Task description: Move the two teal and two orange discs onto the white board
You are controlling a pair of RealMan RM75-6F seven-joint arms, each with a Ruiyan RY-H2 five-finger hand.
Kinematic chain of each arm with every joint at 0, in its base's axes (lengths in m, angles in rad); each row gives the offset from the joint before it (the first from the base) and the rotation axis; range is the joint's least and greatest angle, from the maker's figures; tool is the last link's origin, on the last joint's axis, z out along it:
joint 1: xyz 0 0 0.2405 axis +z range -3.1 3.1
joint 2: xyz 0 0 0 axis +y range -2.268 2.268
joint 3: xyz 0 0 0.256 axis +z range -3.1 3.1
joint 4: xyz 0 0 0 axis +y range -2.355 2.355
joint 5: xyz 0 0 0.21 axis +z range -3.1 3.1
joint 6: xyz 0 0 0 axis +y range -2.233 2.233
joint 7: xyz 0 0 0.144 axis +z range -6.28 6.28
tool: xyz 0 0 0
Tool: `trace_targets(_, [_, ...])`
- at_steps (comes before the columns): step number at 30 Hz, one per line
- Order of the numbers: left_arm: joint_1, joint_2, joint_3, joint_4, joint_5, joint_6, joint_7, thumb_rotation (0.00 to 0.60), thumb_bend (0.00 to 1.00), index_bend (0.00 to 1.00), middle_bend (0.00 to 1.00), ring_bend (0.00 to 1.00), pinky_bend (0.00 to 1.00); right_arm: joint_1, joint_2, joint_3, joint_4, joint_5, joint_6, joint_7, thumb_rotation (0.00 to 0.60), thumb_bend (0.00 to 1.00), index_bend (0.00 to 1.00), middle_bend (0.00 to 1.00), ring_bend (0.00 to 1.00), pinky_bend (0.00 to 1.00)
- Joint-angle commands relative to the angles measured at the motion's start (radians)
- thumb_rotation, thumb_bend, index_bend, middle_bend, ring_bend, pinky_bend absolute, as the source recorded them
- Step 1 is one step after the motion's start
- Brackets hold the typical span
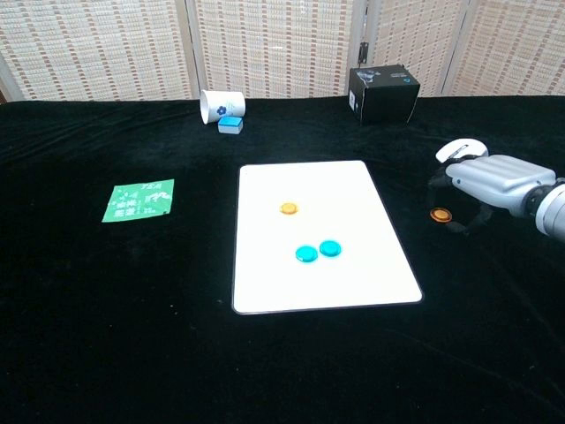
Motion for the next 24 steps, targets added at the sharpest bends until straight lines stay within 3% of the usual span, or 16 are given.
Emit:
trace_targets(1, [0.0,0.001,0.0,0.001,-0.001,-0.001,-0.001,0.6,0.15,0.05,0.01,0.04,0.0,-0.002,-0.004,0.001,0.006,-0.002,-0.003,0.0,0.6,0.47,0.38,0.22,0.06,0.0])
trace_targets(24, [-0.004,-0.002,-0.001,0.005,-0.005,-0.008,-0.004,0.6,0.15,0.04,0.01,0.04,0.0,-0.01,-0.018,0.031,0.041,-0.023,0.004,0.013,0.6,0.47,0.53,0.28,0.09,0.0])
